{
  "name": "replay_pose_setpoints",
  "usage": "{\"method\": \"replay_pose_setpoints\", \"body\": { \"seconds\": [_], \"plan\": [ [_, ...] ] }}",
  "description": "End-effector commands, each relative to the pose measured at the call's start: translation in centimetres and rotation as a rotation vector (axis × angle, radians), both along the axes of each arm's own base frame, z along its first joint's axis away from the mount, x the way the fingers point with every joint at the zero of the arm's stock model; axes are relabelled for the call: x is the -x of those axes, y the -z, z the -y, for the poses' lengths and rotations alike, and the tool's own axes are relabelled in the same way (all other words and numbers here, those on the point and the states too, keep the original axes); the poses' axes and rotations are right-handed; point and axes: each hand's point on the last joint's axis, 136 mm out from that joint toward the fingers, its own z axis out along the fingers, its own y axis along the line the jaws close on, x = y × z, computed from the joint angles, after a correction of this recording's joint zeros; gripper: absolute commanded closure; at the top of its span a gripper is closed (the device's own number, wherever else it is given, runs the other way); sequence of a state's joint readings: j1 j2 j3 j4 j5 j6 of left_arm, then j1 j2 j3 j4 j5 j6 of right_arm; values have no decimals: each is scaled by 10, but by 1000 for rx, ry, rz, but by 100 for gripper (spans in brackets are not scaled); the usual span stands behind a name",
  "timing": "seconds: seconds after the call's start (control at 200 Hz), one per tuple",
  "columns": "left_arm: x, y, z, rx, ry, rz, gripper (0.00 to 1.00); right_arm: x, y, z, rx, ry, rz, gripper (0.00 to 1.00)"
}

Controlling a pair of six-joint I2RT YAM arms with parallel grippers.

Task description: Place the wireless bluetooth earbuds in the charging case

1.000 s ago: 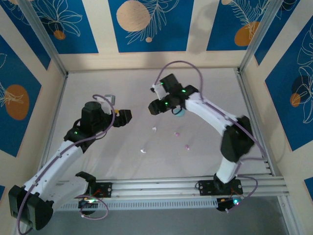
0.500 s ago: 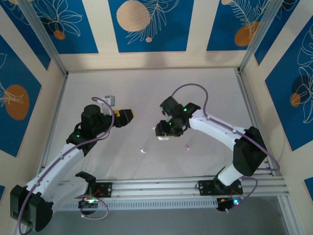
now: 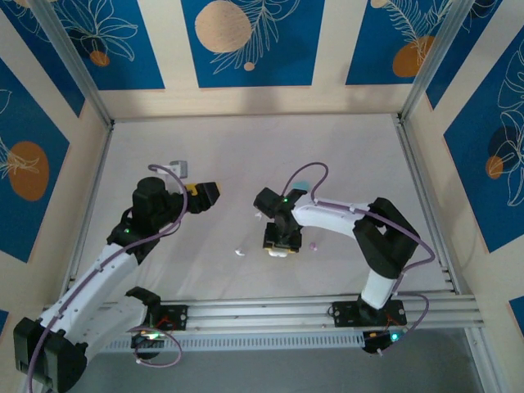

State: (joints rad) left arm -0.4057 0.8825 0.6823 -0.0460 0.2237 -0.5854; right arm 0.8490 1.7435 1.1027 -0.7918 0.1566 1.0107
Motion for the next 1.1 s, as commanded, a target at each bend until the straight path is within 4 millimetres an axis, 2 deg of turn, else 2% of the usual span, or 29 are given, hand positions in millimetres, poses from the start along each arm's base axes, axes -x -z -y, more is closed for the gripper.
{"method": "replay_pose_setpoints", "body": {
  "seconds": [0.0, 0.185, 0.32, 0.525, 0.585, 0.655, 0.785, 0.865, 0.915, 0.965, 1.09],
  "plan": [
    [-1, -1, -5, -13, -19, 7, 21, 4, 11, -1, 8, 71, -18, 47],
    [-3, 1, -4, -16, -19, 1, 20, 14, 12, -4, -31, 75, -54, 36],
    [-4, 2, -4, -18, -18, -3, 20, 24, 6, -17, -109, 63, -90, 31],
    [-5, 1, -4, -18, -19, -1, 20, 38, -13, -37, -217, 9, -115, 28],
    [-5, 1, -3, -20, -17, -2, 20, 41, -21, -36, -220, -6, -109, 28],
    [-4, -1, -4, -22, -16, 2, 20, 39, -27, -21, -166, -27, -72, 28],
    [-3, 0, -5, -27, -18, 4, 20, 22, -36, -9, -121, -288, 121, 27],
    [-2, -2, -6, -26, -21, 10, 20, 14, -29, -4, -88, -469, 217, 26],
    [-2, -1, -7, -28, -24, 10, 20, 13, -25, -5, -93, -551, 248, 25],
    [-2, -1, -7, -29, -23, 10, 20, 17, -23, -14, -146, -650, 268, 24],
    [-1, -1, -8, -28, -26, 7, 20, 20, -16, -18, -161, -764, 310, 22]
  ]
}}
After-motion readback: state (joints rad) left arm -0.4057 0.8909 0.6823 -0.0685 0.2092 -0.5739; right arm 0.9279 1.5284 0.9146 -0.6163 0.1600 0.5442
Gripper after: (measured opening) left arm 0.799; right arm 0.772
